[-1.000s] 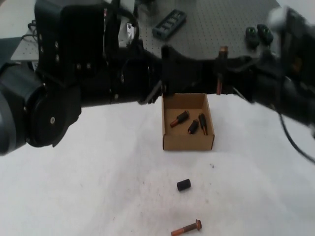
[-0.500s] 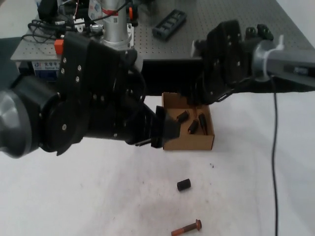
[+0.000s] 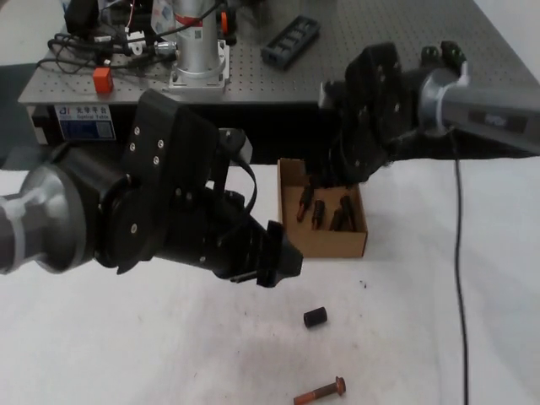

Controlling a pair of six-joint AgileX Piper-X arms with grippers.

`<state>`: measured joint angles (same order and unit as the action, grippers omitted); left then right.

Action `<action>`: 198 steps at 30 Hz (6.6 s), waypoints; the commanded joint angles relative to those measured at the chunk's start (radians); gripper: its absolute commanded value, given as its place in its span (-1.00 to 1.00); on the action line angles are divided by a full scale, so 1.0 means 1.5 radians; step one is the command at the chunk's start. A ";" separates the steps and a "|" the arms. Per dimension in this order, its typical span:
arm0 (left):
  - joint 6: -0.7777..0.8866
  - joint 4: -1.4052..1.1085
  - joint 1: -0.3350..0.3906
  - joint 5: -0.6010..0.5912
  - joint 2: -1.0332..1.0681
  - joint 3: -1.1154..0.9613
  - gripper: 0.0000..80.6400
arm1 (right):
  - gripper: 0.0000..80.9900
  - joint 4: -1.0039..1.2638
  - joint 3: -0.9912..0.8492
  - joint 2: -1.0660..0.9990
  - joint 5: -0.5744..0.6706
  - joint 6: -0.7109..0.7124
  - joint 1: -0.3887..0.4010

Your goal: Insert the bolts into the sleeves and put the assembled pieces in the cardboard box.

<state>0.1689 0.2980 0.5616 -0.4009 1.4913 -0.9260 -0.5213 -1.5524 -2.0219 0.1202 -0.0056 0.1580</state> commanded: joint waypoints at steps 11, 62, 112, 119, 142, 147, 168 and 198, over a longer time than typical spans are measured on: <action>-0.053 0.156 -0.028 0.240 0.000 -0.002 0.21 | -0.11 -0.313 0.094 0.152 0.061 0.337 0.060; -0.141 0.305 -0.091 0.220 -0.062 0.062 0.18 | -0.96 -0.270 0.095 -0.014 -0.098 0.420 0.183; -0.447 0.398 0.228 0.155 0.372 -0.368 -0.48 | -0.96 -0.221 0.569 0.760 0.132 0.134 -0.131; -0.447 0.413 0.228 0.155 0.372 -0.368 -0.98 | -0.96 -0.221 0.569 0.760 0.132 0.134 -0.131; 0.230 -0.249 0.108 -0.041 -0.106 -0.030 -0.98 | -0.96 0.209 0.746 0.837 0.411 -0.187 0.035; 0.279 -0.319 0.109 -0.083 -0.121 0.003 -0.98 | -0.96 0.366 0.746 0.804 0.378 -0.252 0.113; 0.281 -0.319 0.107 -0.071 -0.121 0.003 -0.98 | -0.96 0.435 0.746 0.800 0.225 -0.251 0.121; 0.121 -0.190 0.076 0.002 -0.136 0.008 0.05 | -0.96 0.463 0.681 0.646 0.106 -0.159 0.039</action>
<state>0.3346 0.0561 0.6678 -0.3484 1.2810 -0.9002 0.1907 -0.4756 -0.9685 0.2929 -0.2885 0.2409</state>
